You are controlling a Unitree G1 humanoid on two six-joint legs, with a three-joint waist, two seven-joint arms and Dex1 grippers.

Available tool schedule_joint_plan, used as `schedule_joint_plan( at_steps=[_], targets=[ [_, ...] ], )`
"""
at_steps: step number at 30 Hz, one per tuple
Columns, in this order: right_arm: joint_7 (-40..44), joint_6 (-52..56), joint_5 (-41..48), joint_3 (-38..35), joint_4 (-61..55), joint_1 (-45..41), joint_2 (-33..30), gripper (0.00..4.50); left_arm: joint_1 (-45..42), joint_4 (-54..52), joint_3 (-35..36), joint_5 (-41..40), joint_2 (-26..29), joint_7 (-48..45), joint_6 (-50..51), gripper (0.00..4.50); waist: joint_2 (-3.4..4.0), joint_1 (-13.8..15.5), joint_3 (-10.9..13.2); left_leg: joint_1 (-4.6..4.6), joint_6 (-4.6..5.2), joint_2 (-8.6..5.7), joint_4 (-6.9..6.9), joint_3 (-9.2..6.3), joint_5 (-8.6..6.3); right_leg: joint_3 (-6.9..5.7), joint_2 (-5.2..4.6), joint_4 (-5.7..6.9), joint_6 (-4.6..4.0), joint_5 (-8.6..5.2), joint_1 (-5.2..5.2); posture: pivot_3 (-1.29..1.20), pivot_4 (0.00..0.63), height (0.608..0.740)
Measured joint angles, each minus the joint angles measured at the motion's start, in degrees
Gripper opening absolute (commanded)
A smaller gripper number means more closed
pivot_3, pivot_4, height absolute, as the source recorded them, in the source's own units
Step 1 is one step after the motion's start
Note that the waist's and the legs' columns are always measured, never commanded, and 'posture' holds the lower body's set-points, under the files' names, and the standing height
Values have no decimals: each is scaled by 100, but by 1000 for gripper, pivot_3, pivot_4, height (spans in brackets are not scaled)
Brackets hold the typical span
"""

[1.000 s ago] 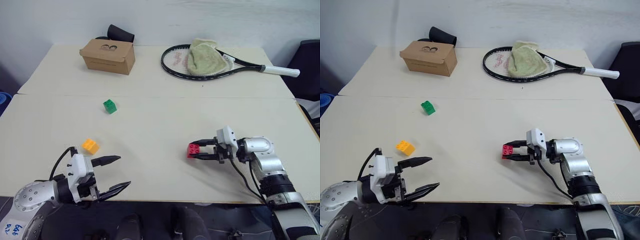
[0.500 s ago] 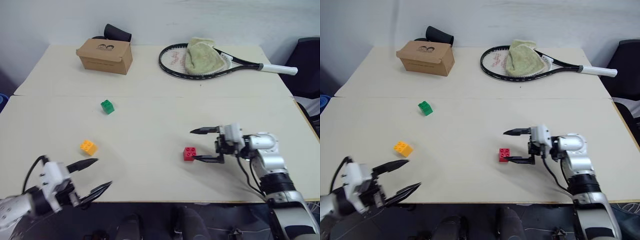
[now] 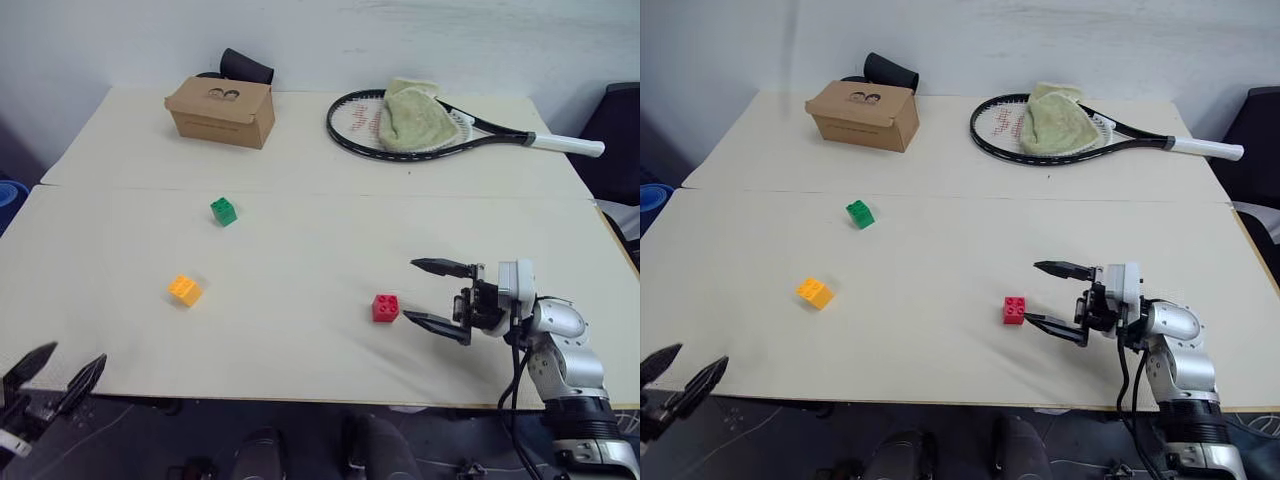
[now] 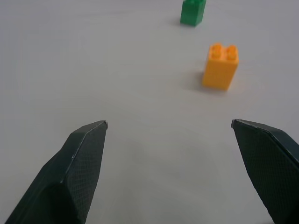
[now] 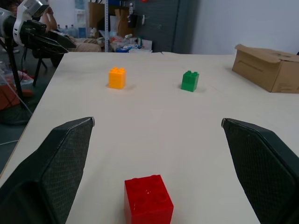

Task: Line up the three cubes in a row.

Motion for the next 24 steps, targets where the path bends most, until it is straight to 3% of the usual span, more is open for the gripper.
schedule_joint_plan(
  at_steps=[5, 9, 12, 18, 24],
  targets=[
    [-556, -160, -62, -17, -170, -137, 359, 4480, -3047, 1016, -1538, 272, 1224, -31, 802, 4500, -1, 117, -1, -7, -8, -7, 2, -1, 22, -7, -2, 16, -3, 16, -3, 0, 150, 740],
    [-1176, -154, -69, -179, -326, -146, 506, 4480, -5392, 2935, -2908, 1113, 1277, -274, 828, 4500, -1, 74, -1, -24, -31, -2, 1, 27, 31, -4, 16, 17, 7, 20, -20, 0, 150, 740],
    [-1438, -160, -108, -236, -490, -37, 498, 4480, -6696, 4767, -3604, 1850, 1073, -448, 269, 4500, -8, 45, -3, -73, -37, -9, 18, 64, 34, -18, 42, 36, 12, 20, -80, 0, 150, 740],
    [-1888, -162, -171, -378, -962, 315, 473, 4480, -8087, 7157, -4099, 2705, 628, -508, -734, 4500, -18, -20, 2, -81, -39, -4, 24, 146, 29, 1, 87, 41, 17, 19, -108, 0, 150, 740],
    [-2306, -158, -172, -610, -1688, 939, 423, 4480, -8458, 8073, -4167, 3167, 390, -219, -1105, 4500, -30, -13, 9, -67, -42, 0, 52, 147, 28, 16, 90, 54, 17, 18, -106, 0, 150, 740]
  ],
)
